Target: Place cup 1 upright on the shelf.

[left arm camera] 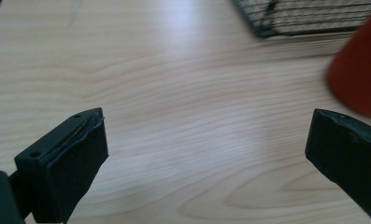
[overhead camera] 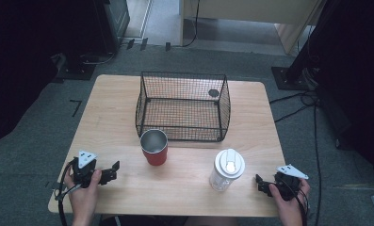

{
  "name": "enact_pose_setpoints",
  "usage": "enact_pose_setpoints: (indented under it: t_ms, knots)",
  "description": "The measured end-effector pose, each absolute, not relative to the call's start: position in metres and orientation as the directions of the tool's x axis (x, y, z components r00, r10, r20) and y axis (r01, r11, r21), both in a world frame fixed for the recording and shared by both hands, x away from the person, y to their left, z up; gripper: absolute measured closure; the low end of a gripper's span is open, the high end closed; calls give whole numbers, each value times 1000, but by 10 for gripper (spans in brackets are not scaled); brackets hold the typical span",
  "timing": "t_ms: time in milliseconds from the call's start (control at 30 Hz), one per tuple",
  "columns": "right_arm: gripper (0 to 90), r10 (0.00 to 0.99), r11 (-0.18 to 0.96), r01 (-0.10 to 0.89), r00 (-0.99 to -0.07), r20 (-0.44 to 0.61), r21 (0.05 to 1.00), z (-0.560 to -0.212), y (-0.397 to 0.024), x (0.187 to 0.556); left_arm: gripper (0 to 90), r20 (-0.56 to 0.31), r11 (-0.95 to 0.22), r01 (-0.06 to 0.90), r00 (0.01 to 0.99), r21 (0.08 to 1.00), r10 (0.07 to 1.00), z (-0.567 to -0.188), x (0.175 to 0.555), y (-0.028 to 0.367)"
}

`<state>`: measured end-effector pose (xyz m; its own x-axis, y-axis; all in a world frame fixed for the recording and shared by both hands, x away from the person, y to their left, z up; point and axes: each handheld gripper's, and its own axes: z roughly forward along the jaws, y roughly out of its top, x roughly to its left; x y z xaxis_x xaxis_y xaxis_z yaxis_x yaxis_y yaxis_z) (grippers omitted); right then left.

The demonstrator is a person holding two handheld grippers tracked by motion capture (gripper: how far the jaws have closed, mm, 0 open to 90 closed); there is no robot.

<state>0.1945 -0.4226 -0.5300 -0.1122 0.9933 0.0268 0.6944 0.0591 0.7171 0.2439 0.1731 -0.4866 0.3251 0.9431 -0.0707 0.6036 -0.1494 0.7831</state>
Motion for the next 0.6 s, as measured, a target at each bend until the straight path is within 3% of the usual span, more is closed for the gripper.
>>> enact_pose_setpoints:
  t_ms: [167, 600]
  knots:
    - [0, 993, 59, 694, -112, 27, 717, -530, -423, 195, 0, -69, -198, 577, 407, 792, 911, -479, 240, 149]
    - [0, 993, 58, 695, -112, 27, 717, -530, -423, 195, 0, -58, -242, 553, 469, 797, 881, -469, 241, 114]
